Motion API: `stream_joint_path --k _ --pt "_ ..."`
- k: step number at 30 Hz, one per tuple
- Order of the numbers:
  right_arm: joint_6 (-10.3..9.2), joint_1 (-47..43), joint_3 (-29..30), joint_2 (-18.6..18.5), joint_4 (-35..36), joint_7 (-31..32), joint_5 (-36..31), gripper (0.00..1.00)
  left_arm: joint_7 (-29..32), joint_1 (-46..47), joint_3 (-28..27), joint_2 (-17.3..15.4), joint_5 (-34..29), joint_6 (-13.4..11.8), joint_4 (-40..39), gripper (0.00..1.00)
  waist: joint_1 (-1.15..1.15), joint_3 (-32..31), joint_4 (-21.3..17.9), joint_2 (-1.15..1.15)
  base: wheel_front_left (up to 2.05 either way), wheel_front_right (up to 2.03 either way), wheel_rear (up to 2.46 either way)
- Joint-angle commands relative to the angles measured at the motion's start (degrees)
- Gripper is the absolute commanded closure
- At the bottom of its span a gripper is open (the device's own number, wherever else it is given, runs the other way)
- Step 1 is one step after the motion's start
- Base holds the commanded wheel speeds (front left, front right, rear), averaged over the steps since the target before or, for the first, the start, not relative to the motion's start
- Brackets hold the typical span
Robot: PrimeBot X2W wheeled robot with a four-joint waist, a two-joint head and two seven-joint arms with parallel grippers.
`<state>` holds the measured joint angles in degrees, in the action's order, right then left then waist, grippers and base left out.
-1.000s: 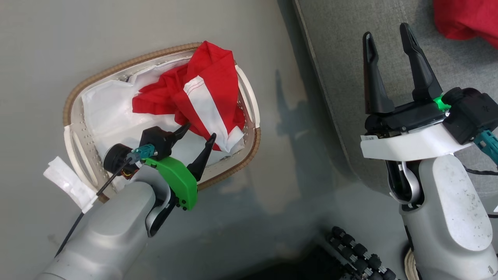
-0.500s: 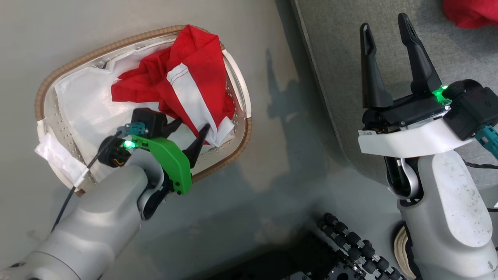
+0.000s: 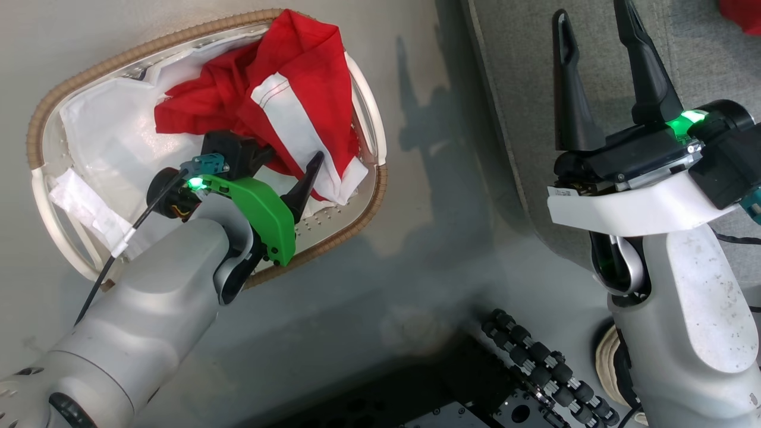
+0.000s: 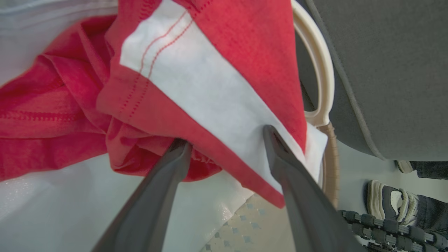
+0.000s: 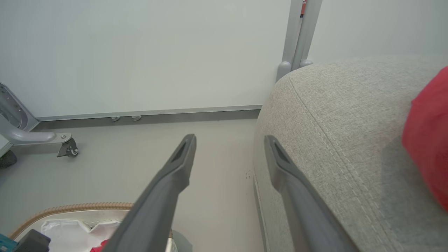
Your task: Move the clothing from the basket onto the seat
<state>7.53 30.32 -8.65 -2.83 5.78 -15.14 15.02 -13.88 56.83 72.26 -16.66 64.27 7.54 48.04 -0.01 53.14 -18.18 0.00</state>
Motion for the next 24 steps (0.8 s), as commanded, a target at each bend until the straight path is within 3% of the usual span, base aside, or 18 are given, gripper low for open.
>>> stream_joint_path --k 1,7,8,9,10,11,19,24 --pt "-0.08 0.7 0.0 -0.2 0.4 0.0 0.2 0.0 -0.3 1.0 0.2 -0.1 0.0 -0.1 0.2 0.0 0.01 0.4 0.1 0.0 0.0 0.0 0.0" --pt "-0.08 0.2 0.2 -0.2 1.0 0.0 0.3 0.0 -0.9 1.4 0.8 0.3 -0.2 -0.1 1.2 0.0 0.01 1.0 0.4 0.0 0.0 0.0 0.0" --pt "-0.08 0.2 0.3 -0.2 1.0 0.0 0.4 0.0 -0.9 1.4 0.8 0.4 -0.1 -0.1 1.3 0.28 0.01 1.1 0.5 0.0 0.0 0.0 0.0" --pt "-0.08 0.1 0.4 -0.1 1.0 0.0 0.6 0.0 -1.0 1.3 0.9 0.4 -0.2 -0.1 1.3 0.73 0.01 1.2 0.5 0.0 0.0 0.0 0.0" --pt "-0.08 0.1 0.4 -0.1 0.9 0.0 0.7 0.0 -1.1 1.2 0.9 0.3 -0.3 -0.1 1.1 0.95 0.01 1.2 0.6 0.0 0.0 0.0 0.0" --pt "-0.08 0.0 0.4 -0.1 0.8 0.0 0.7 0.0 -1.2 1.0 0.9 0.2 -0.5 -0.1 0.9 1.0 0.01 1.3 0.6 0.0 0.0 0.0 0.0" --pt "-0.08 0.7 0.4 -0.2 -0.6 0.0 1.4 0.0 -1.3 -0.2 0.9 -1.9 -1.6 -0.1 -2.0 1.0 0.01 -0.6 0.3 0.0 0.0 0.0 0.0" --pt "-0.08 0.3 0.5 -0.2 -1.6 0.0 1.9 0.0 -1.3 -2.9 -2.8 -3.1 -3.4 -0.1 -4.3 1.0 0.01 -4.2 0.5 0.0 0.0 0.0 0.0"
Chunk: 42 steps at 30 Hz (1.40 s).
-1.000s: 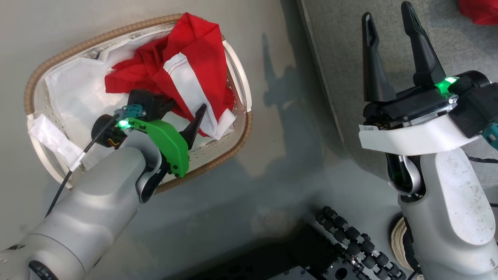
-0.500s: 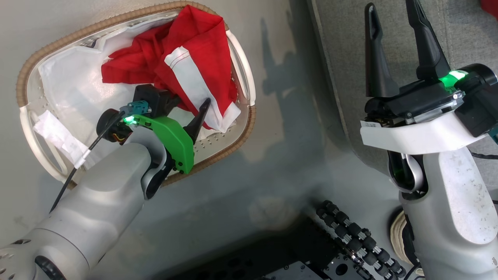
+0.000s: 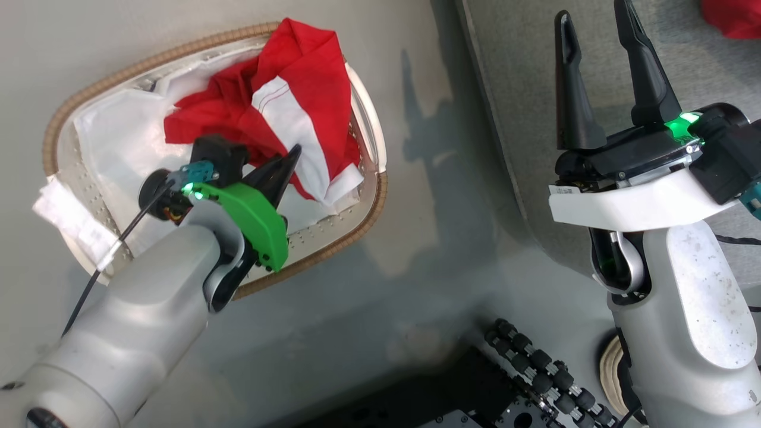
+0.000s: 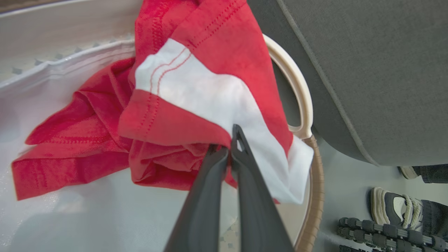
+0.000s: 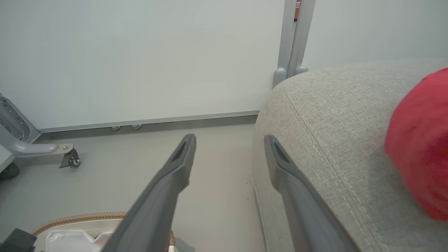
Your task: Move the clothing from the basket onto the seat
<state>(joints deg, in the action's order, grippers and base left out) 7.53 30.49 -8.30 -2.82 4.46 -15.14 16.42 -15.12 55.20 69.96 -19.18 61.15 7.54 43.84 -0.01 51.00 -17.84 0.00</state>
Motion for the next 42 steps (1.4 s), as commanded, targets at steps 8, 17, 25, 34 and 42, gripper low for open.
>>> stream_joint_path --k 8,17,25,34,42 --pt "-0.08 -2.0 0.2 -0.2 -2.6 0.0 -0.3 0.0 0.0 -7.6 -8.0 -1.9 -3.8 -0.1 -4.2 1.0 0.01 -9.6 2.0 0.0 0.0 0.0 0.0" --pt "-0.08 -6.2 1.3 -0.2 -6.4 0.0 -2.2 0.0 0.0 -16.6 -18.5 -0.7 -6.8 -0.1 -10.2 1.0 0.01 -19.1 6.6 0.0 0.0 0.0 0.0" --pt "-0.08 -10.0 0.1 -0.2 -9.3 0.0 -3.5 0.0 0.0 -25.3 -28.5 0.8 -10.2 -0.1 -15.2 1.0 0.01 -26.2 10.3 0.0 0.0 0.0 0.0" --pt "-0.08 -13.6 0.1 -0.2 -12.0 0.0 -3.9 0.0 0.0 -32.4 -37.1 1.9 -14.9 -0.1 -22.7 1.0 0.01 -32.7 13.8 0.0 0.0 0.0 0.0" --pt "-0.08 -16.1 0.1 -0.2 -14.2 0.0 -2.5 0.0 -0.1 -35.0 -42.2 2.6 -15.4 -0.1 -29.5 1.0 0.01 -37.1 14.7 0.0 0.0 0.0 0.0"
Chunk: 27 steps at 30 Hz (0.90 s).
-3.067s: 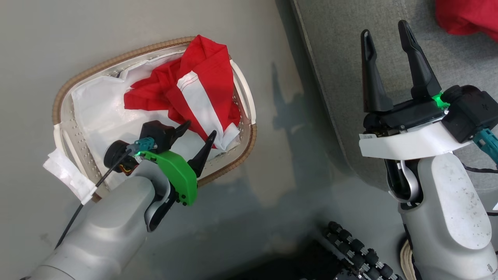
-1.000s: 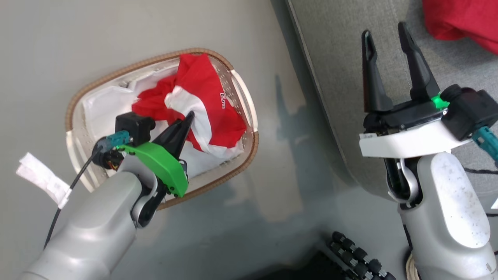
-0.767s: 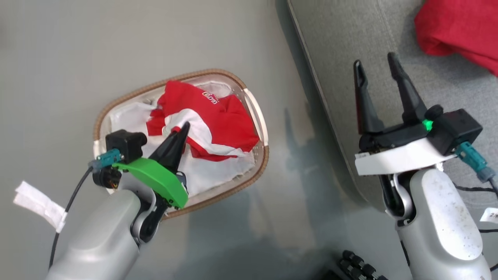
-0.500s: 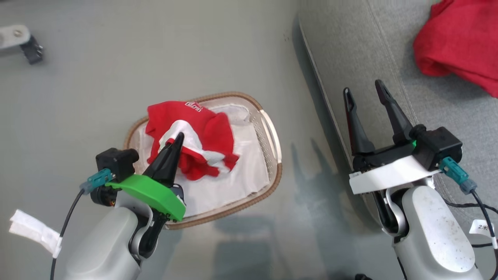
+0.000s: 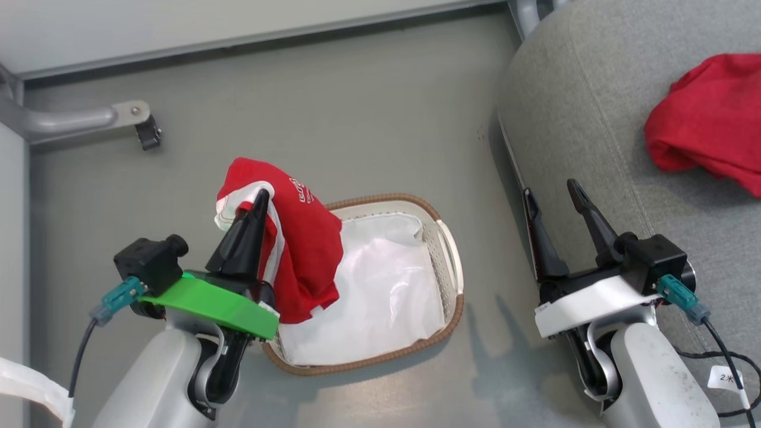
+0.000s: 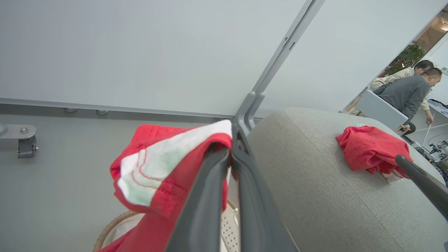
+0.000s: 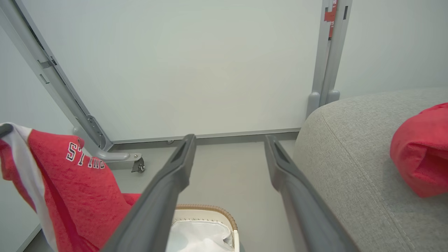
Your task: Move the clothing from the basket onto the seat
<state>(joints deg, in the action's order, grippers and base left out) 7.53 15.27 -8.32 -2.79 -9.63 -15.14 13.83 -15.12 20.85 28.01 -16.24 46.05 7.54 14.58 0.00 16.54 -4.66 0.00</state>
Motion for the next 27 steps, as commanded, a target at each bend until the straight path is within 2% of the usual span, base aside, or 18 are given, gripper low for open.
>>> stream_joint_path --k 1,12,16,24,27 --pt "-0.08 -1.1 0.0 -0.2 -0.6 0.0 0.3 0.0 0.0 -0.8 -0.8 -0.2 -0.1 -0.1 -0.9 1.0 0.0 -3.3 1.5 0.0 0.0 0.0 0.0" --pt "-0.08 -4.2 -1.5 -0.2 -3.1 0.0 0.3 0.0 0.0 -0.3 -3.4 -0.2 -2.2 -0.1 -7.3 1.0 0.0 -7.6 2.1 0.0 0.0 0.0 0.0" --pt "-0.08 -4.9 -1.9 -0.2 -3.6 0.0 0.2 0.0 0.0 1.8 -3.2 -0.1 -1.1 -0.1 -10.8 1.0 0.0 -8.3 2.5 0.0 0.0 0.0 0.0" --pt "-0.08 -5.1 -4.7 -0.2 -4.5 0.0 0.8 0.0 0.0 4.8 -2.8 -1.1 -1.8 -0.1 -16.2 1.0 0.0 -9.5 3.0 0.0 0.0 0.0 0.0" --pt "-0.08 -3.7 -7.7 -0.2 -3.8 0.0 0.1 0.0 0.0 5.1 -2.2 -0.7 -2.1 -0.1 -16.9 1.0 0.0 -9.6 3.3 0.0 0.0 0.0 0.0"
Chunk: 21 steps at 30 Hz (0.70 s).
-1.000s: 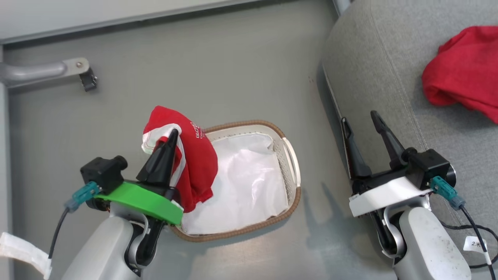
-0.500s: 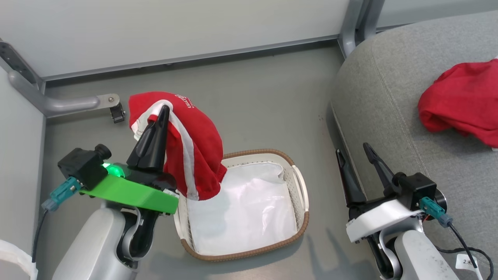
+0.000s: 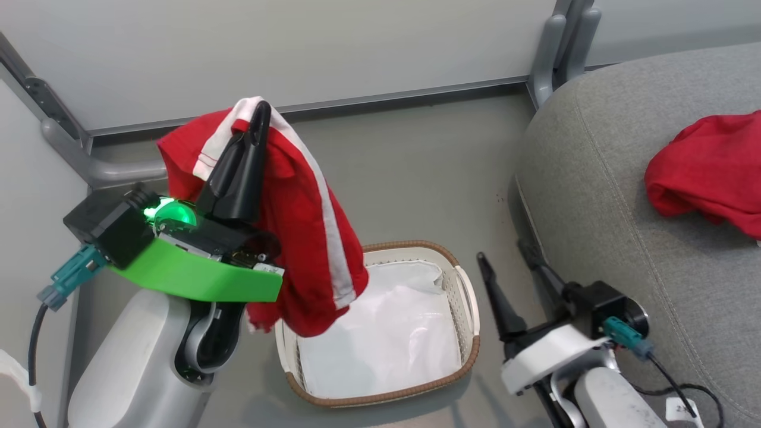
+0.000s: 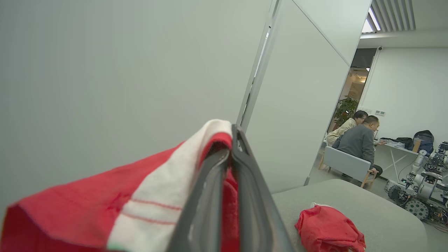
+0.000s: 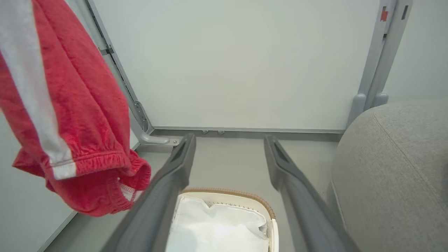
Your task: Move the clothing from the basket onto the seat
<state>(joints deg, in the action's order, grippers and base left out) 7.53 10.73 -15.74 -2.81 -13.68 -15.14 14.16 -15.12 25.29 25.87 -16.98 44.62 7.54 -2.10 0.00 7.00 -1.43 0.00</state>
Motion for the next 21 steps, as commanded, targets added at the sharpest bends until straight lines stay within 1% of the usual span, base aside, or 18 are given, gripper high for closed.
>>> stream_joint_path --k 1,7,11,15,19,21 --pt "-0.08 1.3 -1.2 -0.2 0.7 0.0 -0.3 0.0 0.0 0.6 0.1 0.1 -0.7 -0.1 -0.3 1.0 0.0 0.0 0.1 0.0 0.0 0.0 0.0" --pt "-0.08 6.8 -11.6 -0.2 3.3 0.0 0.4 0.0 0.0 -0.4 2.3 1.1 -0.8 -0.1 -0.5 1.0 0.0 0.4 0.5 0.0 0.0 0.0 0.0" --pt "-0.08 12.4 -19.1 -0.2 3.0 0.0 -0.2 0.0 0.0 -0.9 4.0 1.8 -0.3 -0.1 -0.5 1.0 0.0 0.5 1.0 0.0 0.0 0.0 0.0" --pt "-0.08 16.7 -22.2 -0.2 0.5 0.0 -1.2 0.0 0.0 -0.5 5.6 2.7 0.0 -0.1 -0.2 1.0 0.0 0.6 1.8 0.0 0.0 0.0 0.0" --pt "-0.08 19.1 -22.1 -0.2 -3.3 0.0 -2.9 0.0 0.0 0.3 7.5 3.4 0.4 -0.1 -0.1 1.0 0.0 0.4 3.1 0.0 0.0 0.0 0.0" --pt "-0.08 19.2 -21.9 -0.3 -7.1 0.0 -3.2 0.0 0.0 0.5 8.2 3.6 0.6 -0.1 0.0 1.0 0.0 0.3 3.7 0.0 0.0 0.0 0.0"
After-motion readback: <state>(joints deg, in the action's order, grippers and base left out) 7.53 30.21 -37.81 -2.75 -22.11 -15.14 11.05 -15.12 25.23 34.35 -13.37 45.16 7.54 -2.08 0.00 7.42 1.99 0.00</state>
